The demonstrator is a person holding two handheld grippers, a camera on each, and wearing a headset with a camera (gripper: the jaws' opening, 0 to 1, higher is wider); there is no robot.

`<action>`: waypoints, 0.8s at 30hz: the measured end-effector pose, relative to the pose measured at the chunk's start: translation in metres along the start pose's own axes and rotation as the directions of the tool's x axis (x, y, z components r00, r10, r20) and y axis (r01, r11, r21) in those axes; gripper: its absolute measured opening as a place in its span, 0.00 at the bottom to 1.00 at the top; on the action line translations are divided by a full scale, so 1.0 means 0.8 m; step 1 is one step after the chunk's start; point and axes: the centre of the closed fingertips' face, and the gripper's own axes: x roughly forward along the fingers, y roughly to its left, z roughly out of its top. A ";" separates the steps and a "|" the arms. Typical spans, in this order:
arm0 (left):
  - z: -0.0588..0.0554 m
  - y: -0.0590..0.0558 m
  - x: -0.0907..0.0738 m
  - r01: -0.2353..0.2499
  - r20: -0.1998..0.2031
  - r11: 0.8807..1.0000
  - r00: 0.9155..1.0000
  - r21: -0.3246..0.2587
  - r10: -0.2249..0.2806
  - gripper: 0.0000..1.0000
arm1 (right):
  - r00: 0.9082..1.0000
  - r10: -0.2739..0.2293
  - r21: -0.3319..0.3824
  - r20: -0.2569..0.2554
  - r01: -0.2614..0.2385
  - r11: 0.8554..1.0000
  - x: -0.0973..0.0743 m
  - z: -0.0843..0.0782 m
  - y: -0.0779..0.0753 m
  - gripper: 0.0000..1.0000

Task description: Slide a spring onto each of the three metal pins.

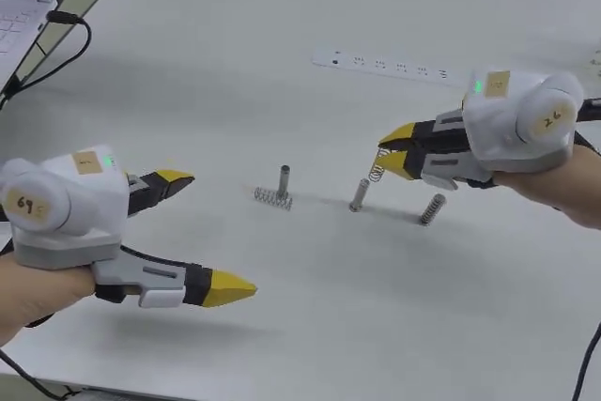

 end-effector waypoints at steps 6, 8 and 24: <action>-0.001 0.001 -0.001 -0.006 -0.002 1.000 1.000 -0.001 0.006 0.98 | 1.000 0.007 0.015 -0.005 -0.007 1.000 0.007 -0.003 -0.001 0.07; -0.001 0.001 -0.001 -0.005 0.000 1.000 1.000 -0.004 0.005 0.98 | 1.000 0.008 0.017 -0.009 -0.008 1.000 0.008 -0.004 -0.002 0.07; -0.003 0.000 -0.001 -0.003 -0.005 1.000 1.000 -0.004 0.003 0.97 | 1.000 0.017 0.038 -0.013 -0.016 0.999 0.013 -0.007 -0.001 0.07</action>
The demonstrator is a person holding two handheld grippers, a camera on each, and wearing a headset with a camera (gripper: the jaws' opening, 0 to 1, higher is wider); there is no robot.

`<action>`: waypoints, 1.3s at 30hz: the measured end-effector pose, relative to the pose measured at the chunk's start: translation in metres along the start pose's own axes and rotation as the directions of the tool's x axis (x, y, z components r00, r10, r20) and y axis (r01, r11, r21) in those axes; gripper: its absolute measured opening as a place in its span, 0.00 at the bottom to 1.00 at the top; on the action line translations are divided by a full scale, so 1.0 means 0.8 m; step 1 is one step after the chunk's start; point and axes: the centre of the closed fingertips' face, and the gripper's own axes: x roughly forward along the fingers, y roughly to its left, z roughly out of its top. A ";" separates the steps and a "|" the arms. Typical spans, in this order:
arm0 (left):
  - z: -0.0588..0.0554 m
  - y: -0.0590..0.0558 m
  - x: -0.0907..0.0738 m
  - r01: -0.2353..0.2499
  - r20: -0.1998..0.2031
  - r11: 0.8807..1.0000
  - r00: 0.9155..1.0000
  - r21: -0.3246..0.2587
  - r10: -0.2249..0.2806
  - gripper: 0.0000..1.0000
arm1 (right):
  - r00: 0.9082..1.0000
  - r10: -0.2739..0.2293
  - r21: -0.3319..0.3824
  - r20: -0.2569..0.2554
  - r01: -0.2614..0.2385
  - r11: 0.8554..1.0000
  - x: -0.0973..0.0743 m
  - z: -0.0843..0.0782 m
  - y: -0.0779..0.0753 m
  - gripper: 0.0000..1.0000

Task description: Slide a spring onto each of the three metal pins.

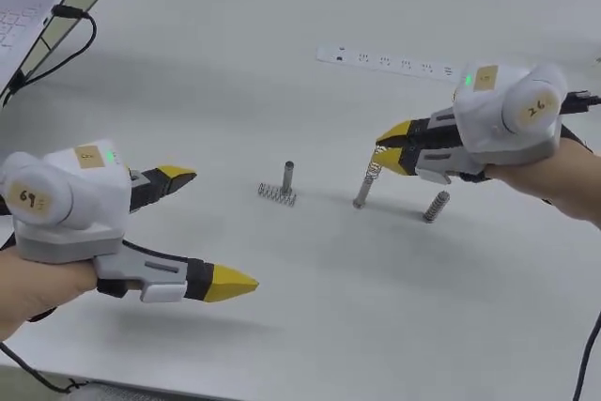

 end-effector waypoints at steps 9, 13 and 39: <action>0.000 0.000 -0.002 -0.003 0.004 1.000 1.000 -0.005 0.003 0.97 | 1.000 0.009 0.000 -0.007 -0.009 1.000 0.004 -0.003 0.004 0.07; 0.000 0.000 -0.002 -0.005 0.005 1.000 1.000 -0.005 0.005 0.97 | 1.000 0.011 0.002 -0.010 -0.011 1.000 0.006 -0.004 0.005 0.07; 0.000 0.001 -0.005 -0.009 0.008 1.000 1.000 -0.008 0.009 0.96 | 0.997 0.033 0.018 -0.064 -0.032 0.999 0.027 -0.034 0.013 0.07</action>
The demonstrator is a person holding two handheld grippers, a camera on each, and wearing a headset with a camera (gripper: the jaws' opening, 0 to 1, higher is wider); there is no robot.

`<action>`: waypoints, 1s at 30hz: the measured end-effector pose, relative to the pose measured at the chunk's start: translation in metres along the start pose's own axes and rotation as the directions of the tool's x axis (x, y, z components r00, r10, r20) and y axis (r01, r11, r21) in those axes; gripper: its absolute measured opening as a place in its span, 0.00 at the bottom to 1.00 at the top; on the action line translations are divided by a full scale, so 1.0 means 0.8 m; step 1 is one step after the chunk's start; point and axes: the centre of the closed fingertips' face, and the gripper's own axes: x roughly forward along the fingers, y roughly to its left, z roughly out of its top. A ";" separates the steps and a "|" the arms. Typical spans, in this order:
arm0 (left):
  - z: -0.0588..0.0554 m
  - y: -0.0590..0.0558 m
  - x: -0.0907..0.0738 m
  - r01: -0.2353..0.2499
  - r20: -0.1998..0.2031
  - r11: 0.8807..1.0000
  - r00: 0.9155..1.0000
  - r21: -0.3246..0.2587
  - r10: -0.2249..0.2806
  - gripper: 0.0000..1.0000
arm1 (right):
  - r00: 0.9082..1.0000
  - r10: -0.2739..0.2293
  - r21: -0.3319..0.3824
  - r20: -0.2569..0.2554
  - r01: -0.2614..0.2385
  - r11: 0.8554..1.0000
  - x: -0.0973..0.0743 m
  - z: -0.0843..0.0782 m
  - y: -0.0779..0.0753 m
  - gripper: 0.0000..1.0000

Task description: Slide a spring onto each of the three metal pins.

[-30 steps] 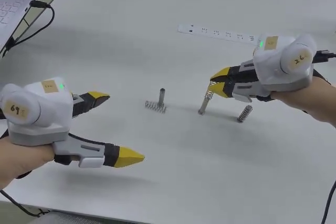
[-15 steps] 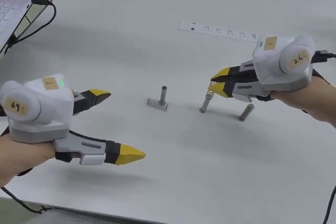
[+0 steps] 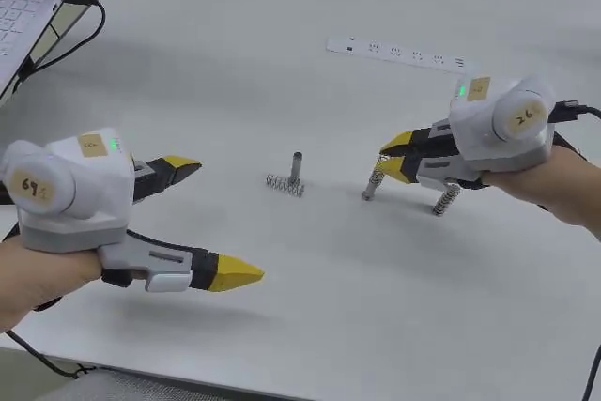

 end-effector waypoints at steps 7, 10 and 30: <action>-0.001 0.001 -0.001 -0.001 -0.001 1.000 1.000 -0.001 0.001 0.96 | 1.000 0.010 0.006 -0.022 -0.010 1.000 0.007 -0.006 0.001 0.07; -0.001 0.001 -0.001 -0.003 0.001 1.000 1.000 -0.003 0.003 0.96 | 0.999 0.015 0.008 -0.031 -0.015 1.000 0.009 -0.009 0.002 0.07; -0.002 0.000 -0.005 -0.007 0.000 1.000 1.000 -0.009 0.007 0.96 | 0.998 0.022 0.037 -0.065 -0.020 0.999 0.021 -0.028 0.012 0.08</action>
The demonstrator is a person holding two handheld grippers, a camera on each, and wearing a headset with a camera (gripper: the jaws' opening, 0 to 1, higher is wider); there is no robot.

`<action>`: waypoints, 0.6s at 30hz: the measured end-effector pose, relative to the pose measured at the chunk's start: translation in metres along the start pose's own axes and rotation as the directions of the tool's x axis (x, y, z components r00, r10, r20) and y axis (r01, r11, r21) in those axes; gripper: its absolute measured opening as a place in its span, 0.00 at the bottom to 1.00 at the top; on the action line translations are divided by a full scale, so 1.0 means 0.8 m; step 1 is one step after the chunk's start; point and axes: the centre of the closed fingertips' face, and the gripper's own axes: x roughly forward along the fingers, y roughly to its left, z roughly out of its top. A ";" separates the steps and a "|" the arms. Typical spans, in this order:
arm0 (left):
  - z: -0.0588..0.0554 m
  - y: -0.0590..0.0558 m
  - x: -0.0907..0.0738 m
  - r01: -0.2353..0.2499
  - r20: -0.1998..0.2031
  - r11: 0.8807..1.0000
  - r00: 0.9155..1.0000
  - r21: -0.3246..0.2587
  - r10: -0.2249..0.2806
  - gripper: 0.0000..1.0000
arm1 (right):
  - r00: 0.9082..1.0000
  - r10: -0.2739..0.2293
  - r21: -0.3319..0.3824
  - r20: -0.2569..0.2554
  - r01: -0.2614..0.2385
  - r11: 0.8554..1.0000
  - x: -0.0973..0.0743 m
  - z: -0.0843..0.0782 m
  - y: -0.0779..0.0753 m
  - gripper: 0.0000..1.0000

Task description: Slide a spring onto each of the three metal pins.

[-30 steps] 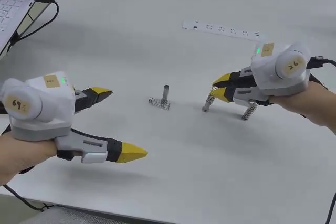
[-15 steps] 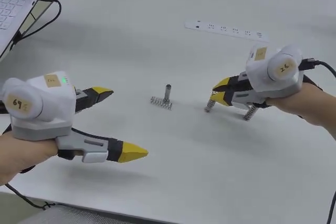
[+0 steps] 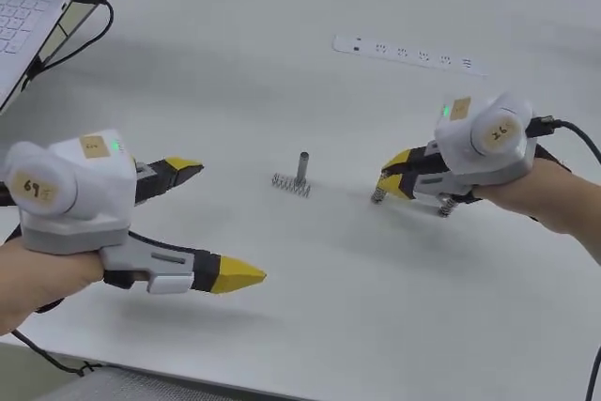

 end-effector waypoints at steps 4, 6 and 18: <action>0.002 -0.001 0.001 0.003 0.002 1.000 1.000 0.001 -0.003 0.96 | 1.000 -0.005 -0.001 -0.005 0.005 1.000 -0.001 0.000 -0.001 0.08; 0.003 -0.001 0.001 0.004 0.004 1.000 1.000 0.000 -0.004 0.96 | 1.000 -0.012 -0.004 -0.008 0.012 1.000 0.000 0.000 -0.002 0.08; 0.007 0.000 -0.004 0.002 0.006 1.000 1.000 0.006 -0.002 0.96 | 0.999 -0.034 0.025 0.010 0.034 0.999 -0.008 0.006 -0.007 0.12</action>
